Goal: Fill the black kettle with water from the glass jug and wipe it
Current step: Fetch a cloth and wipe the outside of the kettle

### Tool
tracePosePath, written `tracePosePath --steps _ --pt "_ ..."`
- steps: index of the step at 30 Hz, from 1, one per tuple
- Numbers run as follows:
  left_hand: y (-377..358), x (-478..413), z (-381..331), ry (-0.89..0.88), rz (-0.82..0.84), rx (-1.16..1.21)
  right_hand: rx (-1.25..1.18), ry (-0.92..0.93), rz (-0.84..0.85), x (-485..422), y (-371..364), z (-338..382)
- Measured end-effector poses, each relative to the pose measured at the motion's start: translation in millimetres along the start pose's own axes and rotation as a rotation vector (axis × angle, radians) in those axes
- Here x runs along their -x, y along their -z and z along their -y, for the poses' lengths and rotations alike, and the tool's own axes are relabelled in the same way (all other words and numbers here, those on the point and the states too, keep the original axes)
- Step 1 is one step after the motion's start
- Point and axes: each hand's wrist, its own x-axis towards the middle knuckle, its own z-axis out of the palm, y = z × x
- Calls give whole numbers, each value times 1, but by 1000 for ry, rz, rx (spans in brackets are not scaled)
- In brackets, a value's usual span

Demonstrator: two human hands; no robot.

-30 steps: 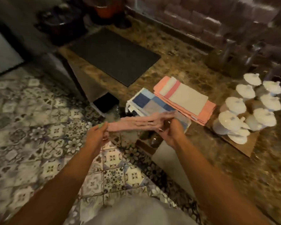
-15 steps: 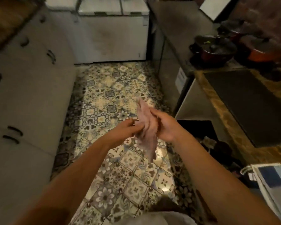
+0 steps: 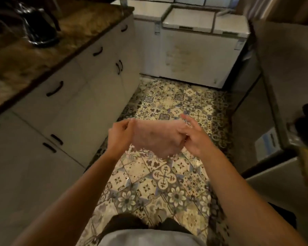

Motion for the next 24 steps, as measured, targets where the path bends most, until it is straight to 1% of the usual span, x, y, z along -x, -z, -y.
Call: tracePosePath --steps 1,2,4,5,6,7,9,10,11,12,13,14,16,17,18,19,21,23,24 --pt "5 -13 -2 -24 -42 -15 -33 45 51 -11 -7 13" --pt "8 -24 -9 -37 -62 22 -14 61 113 -21 -16 25" --pt "10 -48 -22 9 -107 218 161 34 215 -46 -34 47" --pt "10 -62 -26 70 -125 341 242 16 246 -60 -42 57" --pt "12 -77 -30 147 -102 466 276 12 269 -75 -50 67" --pt "15 -94 -30 230 -31 592 256 30 283 -91 -58 77" --pt "25 -126 -29 360 140 799 124 77 295 -122 -75 95" --pt "31 -141 -28 408 219 852 89 64 306 -137 -85 99" --pt "36 -158 -25 448 268 875 127 16 330 -154 -94 98" --pt "38 -173 -22 476 288 893 216 -52 362 -169 -104 95" --pt "40 -189 -16 502 292 903 302 -123 392 -184 -115 92" --pt "43 -206 -10 525 298 937 334 -176 411 -201 -125 90" --pt "52 -245 2 498 341 1076 239 -203 419 -239 -146 100" --pt "60 -267 10 453 349 1141 185 -199 424 -259 -157 109" --pt "70 -288 13 411 364 1181 183 -203 429 -279 -169 117" --pt "79 -308 12 382 353 1160 242 -207 424 -300 -181 125" --pt "93 -348 12 396 233 961 499 -173 369 -340 -206 140" --pt "105 -388 18 411 102 792 743 -66 274 -378 -233 152" --pt "110 -407 21 423 70 726 829 -7 248 -393 -247 158"
